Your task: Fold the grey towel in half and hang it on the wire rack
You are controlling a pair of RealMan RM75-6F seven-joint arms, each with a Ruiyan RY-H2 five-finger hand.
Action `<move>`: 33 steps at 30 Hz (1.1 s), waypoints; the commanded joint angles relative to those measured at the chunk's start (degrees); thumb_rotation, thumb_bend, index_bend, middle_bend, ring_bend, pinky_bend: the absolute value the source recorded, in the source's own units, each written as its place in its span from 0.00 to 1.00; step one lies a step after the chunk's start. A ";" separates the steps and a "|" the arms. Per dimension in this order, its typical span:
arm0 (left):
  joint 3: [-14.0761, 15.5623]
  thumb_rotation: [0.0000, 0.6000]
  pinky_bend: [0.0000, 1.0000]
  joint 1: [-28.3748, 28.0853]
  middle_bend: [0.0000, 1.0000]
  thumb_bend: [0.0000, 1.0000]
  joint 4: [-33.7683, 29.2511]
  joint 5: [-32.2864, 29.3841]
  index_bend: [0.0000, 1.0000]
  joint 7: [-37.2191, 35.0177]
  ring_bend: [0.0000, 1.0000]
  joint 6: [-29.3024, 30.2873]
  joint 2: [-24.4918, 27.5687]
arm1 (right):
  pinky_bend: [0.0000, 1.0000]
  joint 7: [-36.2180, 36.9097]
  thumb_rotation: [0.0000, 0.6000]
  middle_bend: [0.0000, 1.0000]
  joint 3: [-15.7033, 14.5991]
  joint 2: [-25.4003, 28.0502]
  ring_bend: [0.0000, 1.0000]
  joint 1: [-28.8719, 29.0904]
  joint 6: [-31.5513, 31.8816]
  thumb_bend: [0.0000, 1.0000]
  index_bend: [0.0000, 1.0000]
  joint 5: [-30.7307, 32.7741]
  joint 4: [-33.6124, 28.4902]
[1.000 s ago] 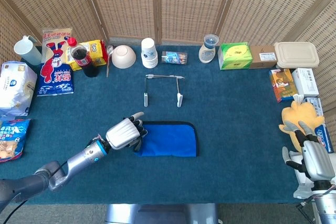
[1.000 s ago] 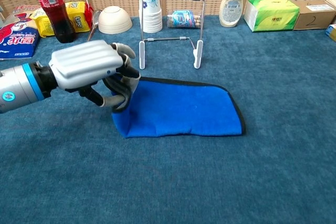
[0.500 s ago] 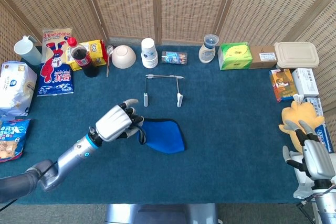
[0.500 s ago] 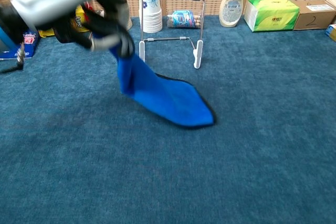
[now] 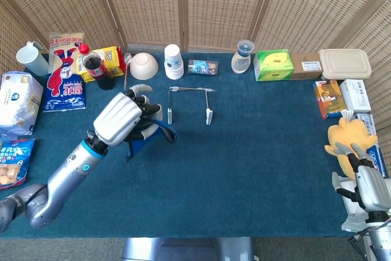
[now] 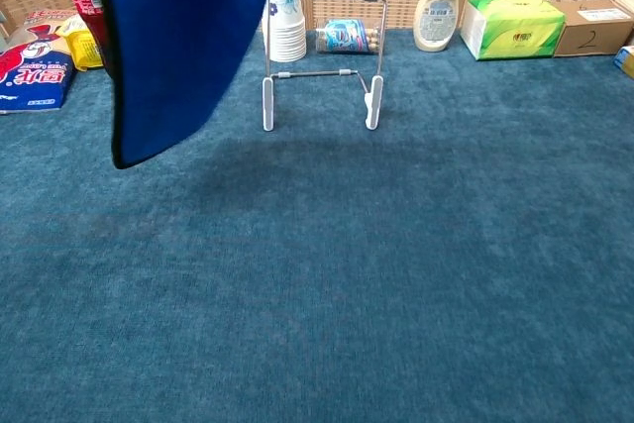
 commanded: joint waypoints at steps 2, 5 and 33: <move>-3.78 1.00 0.26 -1.78 0.75 0.48 -3.19 -6.04 0.58 3.55 0.61 -2.90 2.24 | 0.00 1.58 1.00 0.26 -0.34 -0.48 0.04 -0.47 0.22 0.50 0.11 -0.34 1.17; -5.47 1.00 0.25 -2.84 0.75 0.48 -3.72 -10.12 0.58 4.26 0.61 -4.56 2.68 | 0.00 2.66 1.00 0.26 -0.53 -0.66 0.04 -0.76 0.36 0.50 0.11 -0.57 2.08; -11.61 1.00 0.21 -17.63 0.68 0.47 13.23 -34.00 0.53 7.09 0.57 -18.54 -5.58 | 0.00 4.67 1.00 0.26 -0.14 -0.93 0.04 -1.68 0.17 0.49 0.11 0.93 3.31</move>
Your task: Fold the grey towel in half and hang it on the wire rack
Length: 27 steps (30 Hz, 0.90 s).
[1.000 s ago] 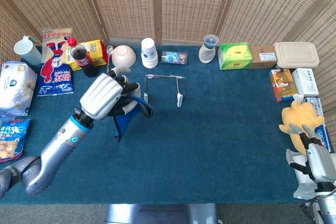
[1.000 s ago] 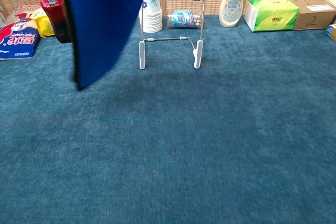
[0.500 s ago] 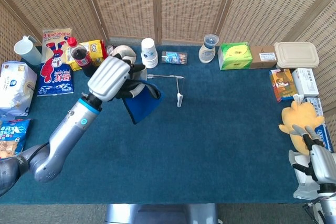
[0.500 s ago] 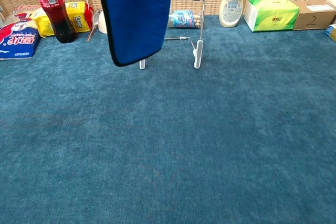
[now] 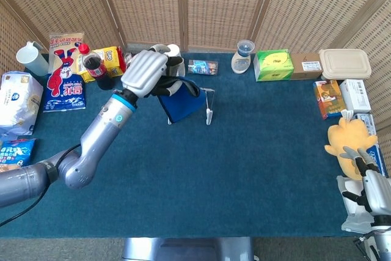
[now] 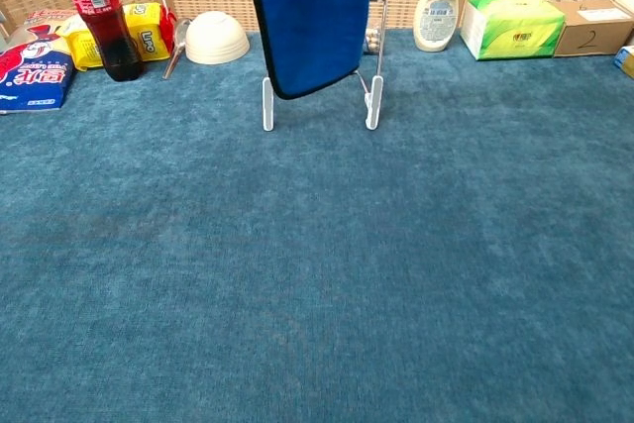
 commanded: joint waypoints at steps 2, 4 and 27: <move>-0.03 1.00 0.21 -1.95 0.68 0.47 3.20 -2.18 0.53 0.72 0.57 -1.19 -1.65 | 0.00 0.02 1.00 0.26 -0.06 0.26 0.04 -0.31 0.24 0.49 0.11 0.07 -0.19; -0.05 1.00 0.20 -2.88 0.68 0.47 5.17 -2.98 0.53 0.95 0.56 -1.50 -2.64 | 0.00 -0.03 1.00 0.26 -0.07 0.40 0.04 -0.55 0.46 0.49 0.11 0.16 -0.36; 0.08 1.00 0.17 -13.26 0.61 0.46 34.10 -8.90 0.49 1.08 0.48 -8.54 -17.87 | 0.00 -2.02 1.00 0.26 0.10 1.77 0.04 -3.18 2.77 0.49 0.11 1.92 -2.92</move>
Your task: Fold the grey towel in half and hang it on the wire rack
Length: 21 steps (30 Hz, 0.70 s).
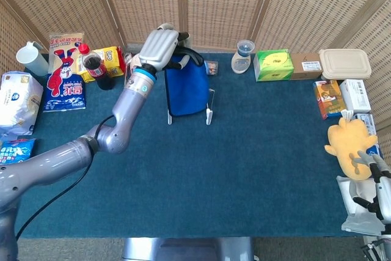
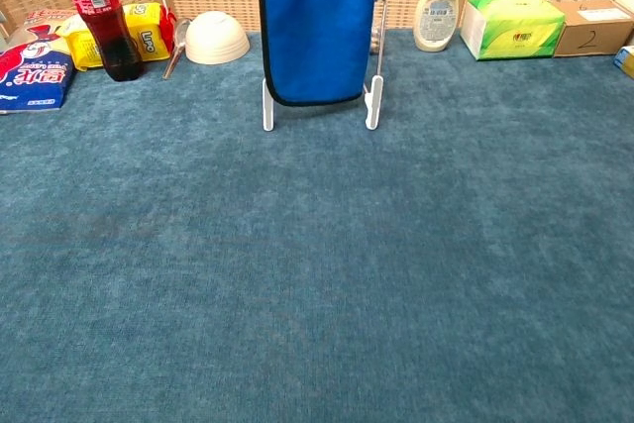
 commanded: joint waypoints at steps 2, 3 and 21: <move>-0.22 1.00 0.17 -1.51 0.60 0.46 3.91 -0.60 0.49 -0.59 0.47 -1.13 -2.65 | 0.00 -0.22 1.00 0.26 0.05 0.05 0.04 -0.16 0.04 0.49 0.11 0.13 -0.14; -0.26 1.00 0.16 -1.78 0.60 0.46 4.84 -0.67 0.49 -0.61 0.47 -1.26 -3.19 | 0.00 -0.27 1.00 0.26 0.08 0.05 0.04 -0.22 0.07 0.49 0.11 0.21 -0.16; -0.42 1.00 0.15 -5.61 0.57 0.46 19.18 -0.17 0.47 0.60 0.43 -3.38 -10.64 | 0.00 -0.34 1.00 0.26 0.22 0.68 0.04 -1.39 0.96 0.48 0.11 0.23 -0.72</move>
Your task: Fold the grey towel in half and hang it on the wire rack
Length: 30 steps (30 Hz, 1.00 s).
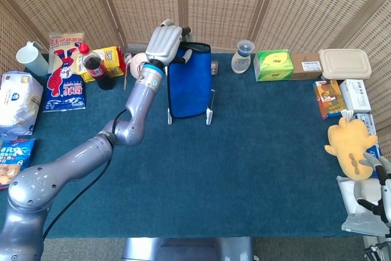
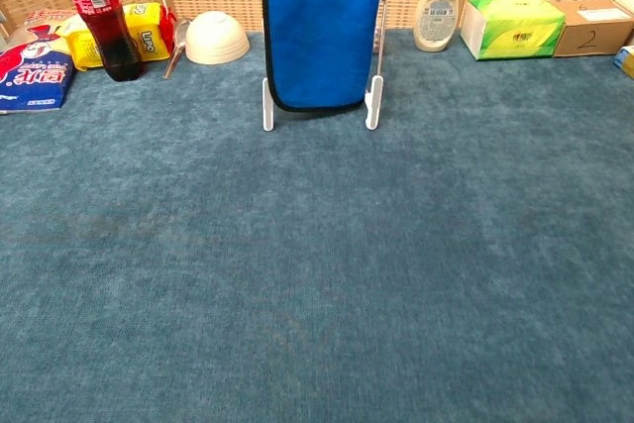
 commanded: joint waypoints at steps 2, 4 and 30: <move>-0.14 1.00 0.15 -1.31 0.57 0.45 3.51 0.26 0.47 0.46 0.43 -1.03 -2.18 | 0.00 -0.07 1.00 0.26 0.03 0.11 0.04 -0.21 0.20 0.48 0.11 0.02 -0.11; -0.18 1.00 0.15 -1.88 0.56 0.45 4.99 0.53 0.47 0.62 0.43 -1.33 -3.01 | 0.00 -0.06 1.00 0.26 0.06 0.15 0.04 -0.36 0.30 0.48 0.11 0.14 -0.16; -1.31 1.00 0.00 -3.82 0.00 0.22 4.56 0.20 0.00 9.05 0.00 -0.59 -4.68 | 0.00 0.77 1.00 0.26 0.11 1.20 0.04 -2.09 2.54 0.48 0.11 -1.29 -0.99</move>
